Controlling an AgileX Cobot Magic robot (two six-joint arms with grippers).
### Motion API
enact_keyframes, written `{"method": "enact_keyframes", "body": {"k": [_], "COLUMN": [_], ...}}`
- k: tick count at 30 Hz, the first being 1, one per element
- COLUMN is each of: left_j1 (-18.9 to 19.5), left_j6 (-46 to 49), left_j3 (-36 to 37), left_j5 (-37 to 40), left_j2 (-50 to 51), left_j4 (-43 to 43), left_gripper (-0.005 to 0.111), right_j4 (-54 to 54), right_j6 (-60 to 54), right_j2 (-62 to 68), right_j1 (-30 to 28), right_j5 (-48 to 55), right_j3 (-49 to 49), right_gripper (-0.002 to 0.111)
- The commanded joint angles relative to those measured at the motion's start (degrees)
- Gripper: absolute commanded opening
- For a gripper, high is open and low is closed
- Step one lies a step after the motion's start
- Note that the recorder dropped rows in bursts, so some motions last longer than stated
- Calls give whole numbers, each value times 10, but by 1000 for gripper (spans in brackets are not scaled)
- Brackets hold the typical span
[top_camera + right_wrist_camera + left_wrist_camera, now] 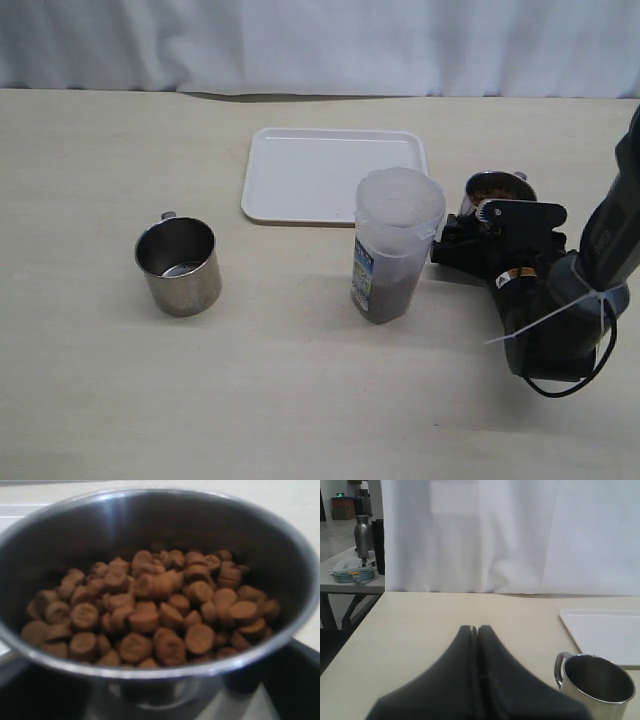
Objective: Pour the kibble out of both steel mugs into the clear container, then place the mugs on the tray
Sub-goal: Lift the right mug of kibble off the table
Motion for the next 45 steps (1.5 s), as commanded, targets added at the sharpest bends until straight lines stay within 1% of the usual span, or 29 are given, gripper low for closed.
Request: {"method": "enact_keyframes", "body": {"k": [1,9,18,34,35,36,37,38,39,40,41,42,45], "left_j1": [-4,-4,-4,-4,-4,-4,-4,-4,-4,-4,-4,-4,-4], "left_j6": [-2,-2,-2,-2,-2,-2,-2,-2,-2,-2,-2,-2,-2], "left_j3": [1,1,1,1,1,1,1,1,1,1,1,1,1], "left_j5": [-7,-7,-7,-7,-7,-7,-7,-7,-7,-7,-7,-7,-7], "left_j2": [-1,-1,-1,-1,-1,-1,-1,-1,-1,-1,-1,-1,-1], "left_j4": [-1,-1,-1,-1,-1,-1,-1,-1,-1,-1,-1,0,0], "left_gripper": [0,0,0,0,0,0,0,0,0,0,0,0,0], "right_j4": [2,-17,-22,-18,-13,-13,-13,-13,-10,-1,7,32,64], "right_j6": [1,0,-65,-65,-63,-63,-61,-58,-58,-58,-58,-49,-49], "right_j2": [7,1,-9,-9,-9,-9,-9,-9,-9,-12,-15,-22,-31], "right_j1": [-2,-2,-2,-2,-2,-2,-2,-2,-2,-2,-2,-2,-2], "right_j5": [7,7,7,7,7,7,7,7,7,7,7,7,7], "right_j3": [-4,-4,-5,-15,-16,-16,-16,-16,-16,-16,-16,-16,-15], "right_gripper": [78,78,78,77,75,63,57,48,37,18,9,5,5]}}
